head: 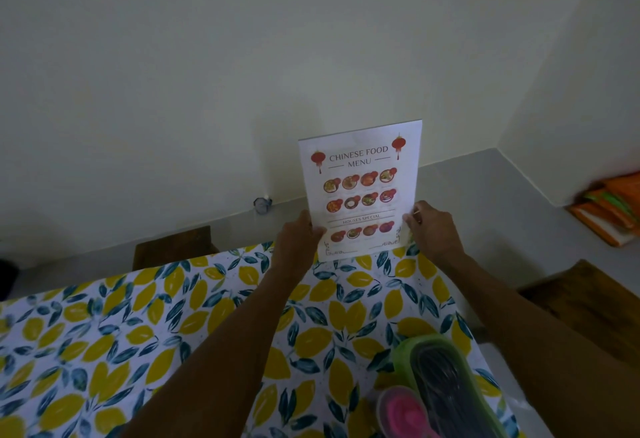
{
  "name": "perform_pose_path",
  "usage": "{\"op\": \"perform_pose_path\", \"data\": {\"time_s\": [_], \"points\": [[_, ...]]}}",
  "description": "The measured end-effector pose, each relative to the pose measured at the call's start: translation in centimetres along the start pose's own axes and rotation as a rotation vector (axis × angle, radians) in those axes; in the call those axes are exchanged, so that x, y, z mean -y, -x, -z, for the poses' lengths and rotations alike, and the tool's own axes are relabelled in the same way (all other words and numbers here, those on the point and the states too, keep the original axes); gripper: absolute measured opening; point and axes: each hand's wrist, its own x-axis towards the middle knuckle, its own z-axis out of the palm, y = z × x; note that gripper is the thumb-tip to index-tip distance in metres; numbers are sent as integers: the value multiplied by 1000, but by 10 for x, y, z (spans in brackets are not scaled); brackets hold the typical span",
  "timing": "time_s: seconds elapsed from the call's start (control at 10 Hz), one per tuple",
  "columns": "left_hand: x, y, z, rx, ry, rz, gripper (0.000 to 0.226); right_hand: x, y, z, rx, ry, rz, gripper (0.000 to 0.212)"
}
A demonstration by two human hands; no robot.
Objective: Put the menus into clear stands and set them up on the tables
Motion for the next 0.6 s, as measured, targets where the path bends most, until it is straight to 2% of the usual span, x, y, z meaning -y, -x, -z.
{"op": "perform_pose_path", "data": {"time_s": [0.3,0.6], "points": [[-5,1,3,62,-5,42,41,-6,5,-2,49,-24,-50,33],[-11,5,9,95,7,137,55,2,16,15,19,-115,-129,40]]}}
